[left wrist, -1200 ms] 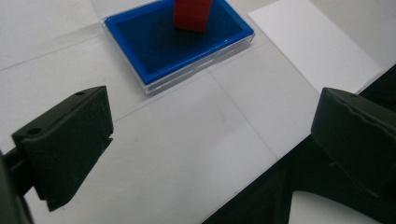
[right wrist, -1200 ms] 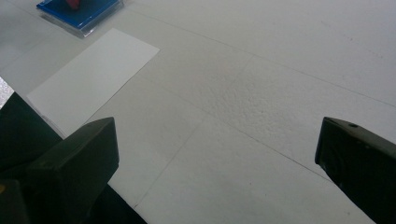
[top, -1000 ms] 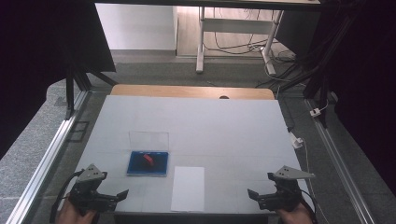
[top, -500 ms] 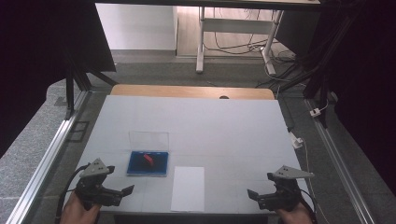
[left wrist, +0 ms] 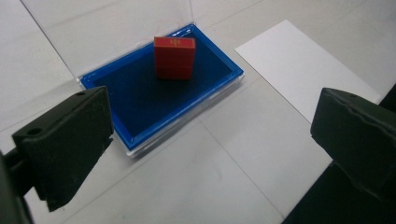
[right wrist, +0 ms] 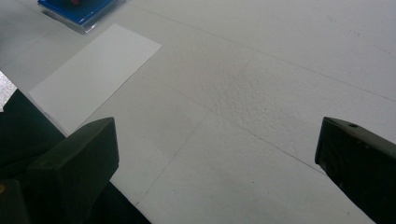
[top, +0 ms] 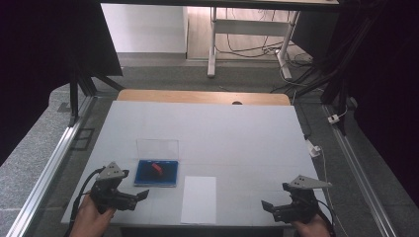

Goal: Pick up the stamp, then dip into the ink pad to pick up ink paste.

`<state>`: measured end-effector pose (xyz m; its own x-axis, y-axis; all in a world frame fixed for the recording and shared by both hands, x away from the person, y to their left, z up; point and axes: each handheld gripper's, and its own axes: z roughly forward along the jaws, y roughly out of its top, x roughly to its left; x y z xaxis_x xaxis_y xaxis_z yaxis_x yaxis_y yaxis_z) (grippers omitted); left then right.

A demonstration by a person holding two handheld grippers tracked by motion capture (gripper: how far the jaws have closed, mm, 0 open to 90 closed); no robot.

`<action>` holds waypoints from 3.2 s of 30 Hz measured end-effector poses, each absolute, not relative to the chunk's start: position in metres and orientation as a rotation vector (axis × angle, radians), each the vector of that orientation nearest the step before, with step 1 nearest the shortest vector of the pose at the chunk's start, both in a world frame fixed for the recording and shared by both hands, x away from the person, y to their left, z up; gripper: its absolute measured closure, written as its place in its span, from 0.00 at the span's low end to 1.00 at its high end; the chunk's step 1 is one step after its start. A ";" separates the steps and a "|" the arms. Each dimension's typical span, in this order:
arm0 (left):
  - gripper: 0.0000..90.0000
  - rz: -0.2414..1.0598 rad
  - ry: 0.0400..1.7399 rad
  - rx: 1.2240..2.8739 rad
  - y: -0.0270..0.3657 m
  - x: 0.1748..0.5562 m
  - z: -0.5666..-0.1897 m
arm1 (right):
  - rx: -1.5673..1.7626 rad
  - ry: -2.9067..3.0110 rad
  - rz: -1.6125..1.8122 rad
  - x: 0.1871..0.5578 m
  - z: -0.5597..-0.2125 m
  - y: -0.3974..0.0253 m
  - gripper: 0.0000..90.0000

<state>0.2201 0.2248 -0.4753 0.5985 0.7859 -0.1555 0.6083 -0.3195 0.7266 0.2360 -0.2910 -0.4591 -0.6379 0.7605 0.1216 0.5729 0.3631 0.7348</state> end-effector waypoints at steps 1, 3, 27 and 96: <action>0.00 0.294 1.102 2.048 0.224 0.222 -0.475 | 1.192 2.386 1.139 0.236 -0.459 -0.291 0.00; 0.00 0.303 1.104 2.057 0.222 0.226 -0.476 | 1.190 2.388 1.136 0.236 -0.459 -0.291 0.00; 0.00 0.330 1.073 2.198 0.191 0.290 -0.490 | 1.191 2.404 1.122 0.238 -0.460 -0.290 0.00; 0.64 0.310 1.015 2.215 0.173 0.305 -0.480 | 1.173 2.449 1.090 0.239 -0.461 -0.286 0.00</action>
<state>0.3050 0.1726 -0.4804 0.6690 0.7409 -0.0596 0.5810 -0.4712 0.6636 0.2385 -0.2862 -0.4614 -0.6590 0.7431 0.1162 0.5836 0.4078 0.7022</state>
